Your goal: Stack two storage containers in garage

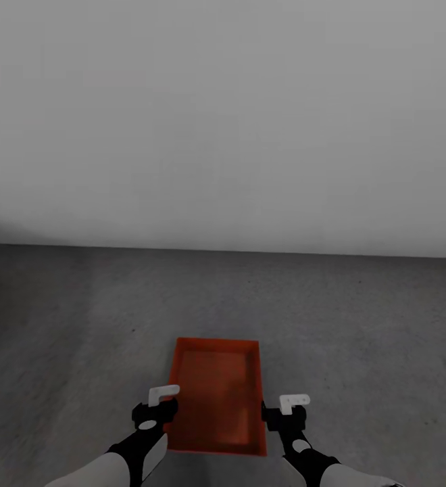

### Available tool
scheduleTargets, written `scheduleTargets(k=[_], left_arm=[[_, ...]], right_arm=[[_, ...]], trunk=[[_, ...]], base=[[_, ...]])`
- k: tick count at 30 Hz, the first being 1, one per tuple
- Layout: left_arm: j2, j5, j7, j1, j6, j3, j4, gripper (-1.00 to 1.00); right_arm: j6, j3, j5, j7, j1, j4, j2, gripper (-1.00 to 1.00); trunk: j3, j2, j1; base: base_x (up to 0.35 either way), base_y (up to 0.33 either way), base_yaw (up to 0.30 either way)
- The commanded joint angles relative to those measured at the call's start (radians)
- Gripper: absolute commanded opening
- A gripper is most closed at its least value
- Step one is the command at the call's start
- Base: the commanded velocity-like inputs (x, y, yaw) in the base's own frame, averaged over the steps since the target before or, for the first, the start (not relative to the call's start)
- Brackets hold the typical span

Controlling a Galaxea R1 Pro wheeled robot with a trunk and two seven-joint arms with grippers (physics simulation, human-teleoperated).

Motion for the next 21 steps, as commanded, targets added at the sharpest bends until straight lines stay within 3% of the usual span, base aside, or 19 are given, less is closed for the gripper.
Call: scheduleTargets(k=[1,21], left_arm=[[0.000,0.006,0.003,-0.001,-0.004,-0.002,0.001,1.00],[0.000,0.006,0.001,-0.001,-0.004,-0.002,0.001,1.00]], right_arm=[[-0.003,0.008,-0.008,-0.003,0.000,0.001,0.000,1.00],[-0.003,0.008,-0.015,-0.003,-0.001,0.001,-0.001,1.00]], trunk=[[0.003,0.007,-0.004],[0.065,0.147,-0.081]], base=[[0.000,0.000,0.000],[0.000,0.000,0.000]])
